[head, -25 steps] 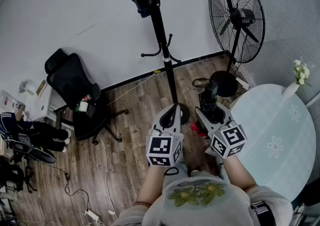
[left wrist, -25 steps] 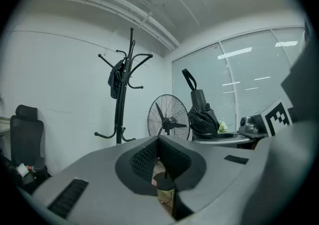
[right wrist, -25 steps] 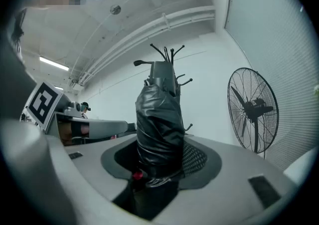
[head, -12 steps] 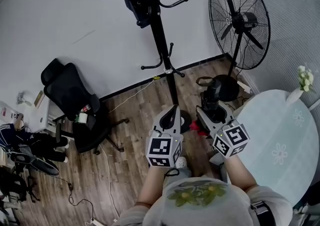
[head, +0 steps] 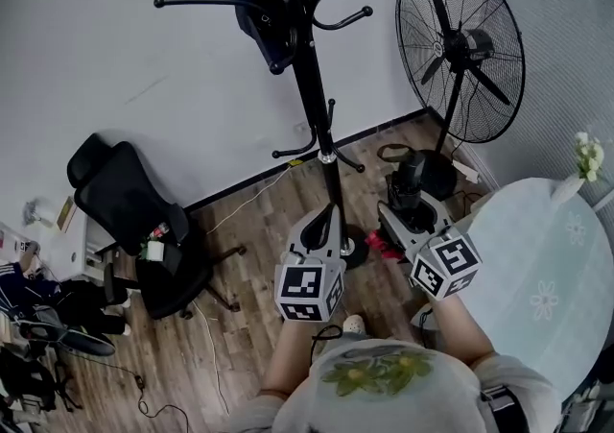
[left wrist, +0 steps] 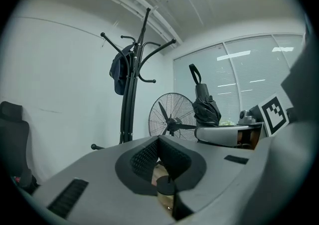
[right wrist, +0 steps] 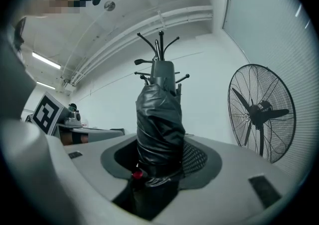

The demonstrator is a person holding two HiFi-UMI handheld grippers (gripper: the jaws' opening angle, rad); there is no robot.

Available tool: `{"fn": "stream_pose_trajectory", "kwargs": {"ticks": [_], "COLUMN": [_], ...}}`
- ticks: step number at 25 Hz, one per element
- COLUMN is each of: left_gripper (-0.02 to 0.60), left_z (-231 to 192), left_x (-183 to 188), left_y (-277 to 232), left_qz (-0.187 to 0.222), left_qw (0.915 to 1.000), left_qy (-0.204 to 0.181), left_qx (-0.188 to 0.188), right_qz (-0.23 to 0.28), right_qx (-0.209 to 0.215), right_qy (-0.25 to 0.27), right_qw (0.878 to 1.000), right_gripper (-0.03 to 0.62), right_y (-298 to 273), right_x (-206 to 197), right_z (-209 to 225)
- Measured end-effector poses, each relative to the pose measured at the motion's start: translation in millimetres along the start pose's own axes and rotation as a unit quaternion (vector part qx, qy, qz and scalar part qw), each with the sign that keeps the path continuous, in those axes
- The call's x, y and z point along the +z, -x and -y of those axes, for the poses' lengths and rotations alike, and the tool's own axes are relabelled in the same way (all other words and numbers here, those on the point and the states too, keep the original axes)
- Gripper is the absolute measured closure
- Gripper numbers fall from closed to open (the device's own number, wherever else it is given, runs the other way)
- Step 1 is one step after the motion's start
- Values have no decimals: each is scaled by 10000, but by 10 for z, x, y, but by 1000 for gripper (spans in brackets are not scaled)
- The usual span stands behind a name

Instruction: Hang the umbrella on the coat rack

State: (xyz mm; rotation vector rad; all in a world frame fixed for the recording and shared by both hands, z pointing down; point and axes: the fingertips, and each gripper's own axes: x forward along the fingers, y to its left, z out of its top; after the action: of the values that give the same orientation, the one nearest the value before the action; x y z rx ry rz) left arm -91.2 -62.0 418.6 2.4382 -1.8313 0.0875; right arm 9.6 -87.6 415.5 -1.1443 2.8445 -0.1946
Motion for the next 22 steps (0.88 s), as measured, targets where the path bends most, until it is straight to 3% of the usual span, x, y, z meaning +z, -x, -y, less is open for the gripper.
{"fn": "stream_pose_trajectory", "kwargs": {"ticks": [12,22], "left_gripper": [577,577], "left_z": [-328,-343], "left_x": [3,93], "left_y": [-312,-578], "left_qz": [46,53], "left_qw": [9989,9980], "left_qy": [42,-98], "left_qx": [-458,-628], "right_qz": [177,308], "right_qx": [-439,-379], "right_qy": [246,318], "right_qw": [9986,9983], "right_gripper": [373,373], "right_y": [-383,-621], "right_x": [230,549], "right_z": [184,431]}}
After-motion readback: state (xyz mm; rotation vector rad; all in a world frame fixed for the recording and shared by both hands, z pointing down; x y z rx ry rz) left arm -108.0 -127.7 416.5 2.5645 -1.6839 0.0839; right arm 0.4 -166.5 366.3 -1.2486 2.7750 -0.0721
